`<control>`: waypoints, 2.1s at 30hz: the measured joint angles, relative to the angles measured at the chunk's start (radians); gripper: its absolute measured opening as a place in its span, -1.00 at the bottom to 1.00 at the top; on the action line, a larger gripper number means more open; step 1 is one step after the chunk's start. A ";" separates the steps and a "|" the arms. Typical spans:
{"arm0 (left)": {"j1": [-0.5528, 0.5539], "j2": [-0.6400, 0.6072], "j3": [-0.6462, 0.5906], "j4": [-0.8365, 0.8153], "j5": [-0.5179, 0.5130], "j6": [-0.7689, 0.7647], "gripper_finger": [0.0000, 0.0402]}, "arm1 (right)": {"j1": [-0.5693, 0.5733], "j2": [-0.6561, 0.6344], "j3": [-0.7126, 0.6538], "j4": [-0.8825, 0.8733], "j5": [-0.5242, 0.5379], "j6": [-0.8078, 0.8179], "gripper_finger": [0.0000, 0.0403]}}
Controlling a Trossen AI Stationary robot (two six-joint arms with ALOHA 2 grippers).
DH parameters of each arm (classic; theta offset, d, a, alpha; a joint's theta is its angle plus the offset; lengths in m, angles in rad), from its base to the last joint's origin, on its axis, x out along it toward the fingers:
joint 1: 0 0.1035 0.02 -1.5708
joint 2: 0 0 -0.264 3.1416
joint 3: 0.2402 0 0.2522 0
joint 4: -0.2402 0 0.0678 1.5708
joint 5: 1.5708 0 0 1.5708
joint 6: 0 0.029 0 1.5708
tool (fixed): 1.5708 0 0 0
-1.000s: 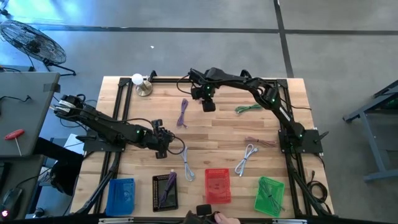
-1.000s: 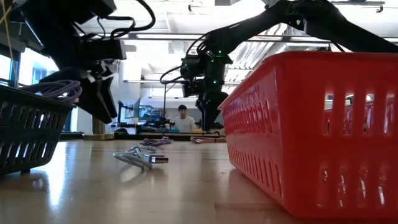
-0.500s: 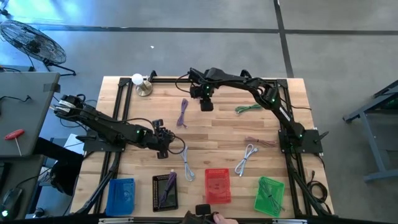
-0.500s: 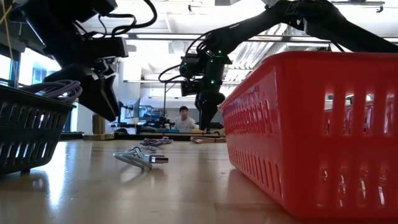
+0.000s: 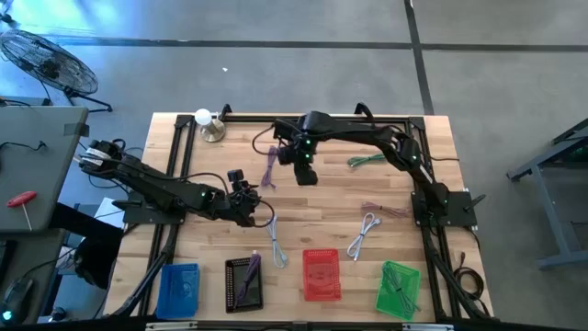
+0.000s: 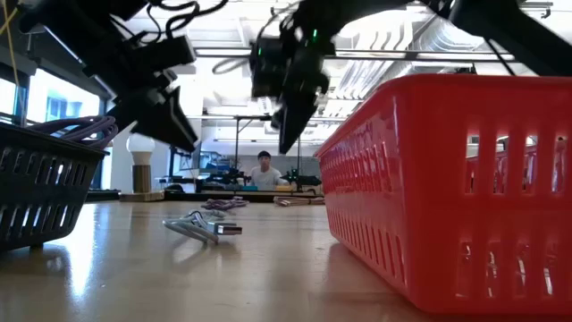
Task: Pick & Place USB Port
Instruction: Put the top pink charger cable into the red bin
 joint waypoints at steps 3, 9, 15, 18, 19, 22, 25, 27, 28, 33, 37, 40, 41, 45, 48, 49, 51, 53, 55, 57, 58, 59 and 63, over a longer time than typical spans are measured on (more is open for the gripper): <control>0.001 -0.002 0.001 0.058 0.002 0.084 -0.16 | 0.058 -0.059 0.000 -0.105 -0.027 0.013 -0.19; 0.059 -0.003 0.001 0.290 0.027 0.352 -0.16 | 0.179 -0.188 0.000 -0.277 -0.082 0.053 -0.19; 0.288 -0.051 0.056 0.310 0.274 0.407 -0.16 | 0.314 -0.386 -0.136 -0.283 -0.053 0.224 -0.19; 0.443 -0.055 0.125 0.324 0.519 0.382 -0.16 | 0.385 -0.524 -0.268 -0.231 0.032 0.348 -0.19; 0.501 -0.055 0.154 0.327 0.600 0.360 -0.16 | 0.408 -0.574 -0.319 -0.204 0.078 0.390 -0.19; 0.653 -0.033 0.262 0.329 0.783 0.256 -0.16 | 0.471 -0.718 -0.482 -0.103 0.214 0.514 -0.19; 0.788 0.015 0.363 0.322 0.971 0.125 -0.16 | 0.520 -0.864 -0.649 0.001 0.316 0.615 -0.19; 0.850 0.067 0.431 0.322 1.062 0.073 -0.16 | 0.545 -0.955 -0.756 0.078 0.371 0.651 -0.19; 0.874 0.096 0.463 0.321 1.085 0.062 -0.16 | 0.556 -0.998 -0.811 0.115 0.398 0.664 -0.19; 0.921 0.292 0.628 0.311 1.087 0.041 -0.16 | 0.584 -1.189 -1.057 0.296 0.459 0.690 -0.19; 0.916 0.474 0.769 0.177 1.090 0.040 -0.16 | 0.584 -1.308 -1.230 0.440 0.444 0.704 -0.19; 0.916 0.600 0.874 0.065 1.091 0.040 -0.16 | 0.584 -1.376 -1.337 0.530 0.398 0.720 -0.19; 0.916 0.636 0.903 0.021 1.090 0.040 -0.16 | 0.584 -1.396 -1.368 0.553 0.382 0.724 -0.19; 0.916 0.758 1.014 -0.100 1.024 0.000 -0.16 | 0.584 -1.448 -1.457 0.622 0.336 0.723 -0.19; 0.915 0.820 1.088 -0.183 0.976 -0.025 -0.16 | 0.584 -1.471 -1.499 0.666 0.330 0.697 -0.19; 0.915 0.835 1.107 -0.222 0.962 -0.033 -0.16 | 0.584 -1.475 -1.508 0.678 0.330 0.686 -0.19; 0.909 0.863 1.137 -0.266 0.937 -0.039 -0.16 | 0.584 -1.478 -1.517 0.699 0.330 0.666 -0.19; 0.903 0.871 1.150 -0.320 0.921 -0.038 -0.16 | 0.584 -1.478 -1.517 0.701 0.330 0.651 -0.19; 0.895 0.874 1.155 -0.324 0.905 -0.033 -0.16 | 0.584 -1.478 -1.517 0.708 0.329 0.635 -0.19; 0.887 0.874 1.155 -0.349 0.883 -0.024 -0.16 | 0.584 -1.478 -1.517 0.719 0.330 0.623 -0.19; 0.883 0.874 1.154 -0.354 0.872 -0.016 -0.16 | 0.584 -1.478 -1.517 0.723 0.330 0.614 -0.19; 0.880 0.875 1.154 -0.364 0.860 -0.011 -0.16 | 0.584 -1.478 -1.517 0.725 0.328 0.611 -0.19; 0.866 0.875 1.154 -0.372 0.854 -0.012 -0.16 | 0.584 -1.478 -1.517 0.726 0.328 0.610 -0.19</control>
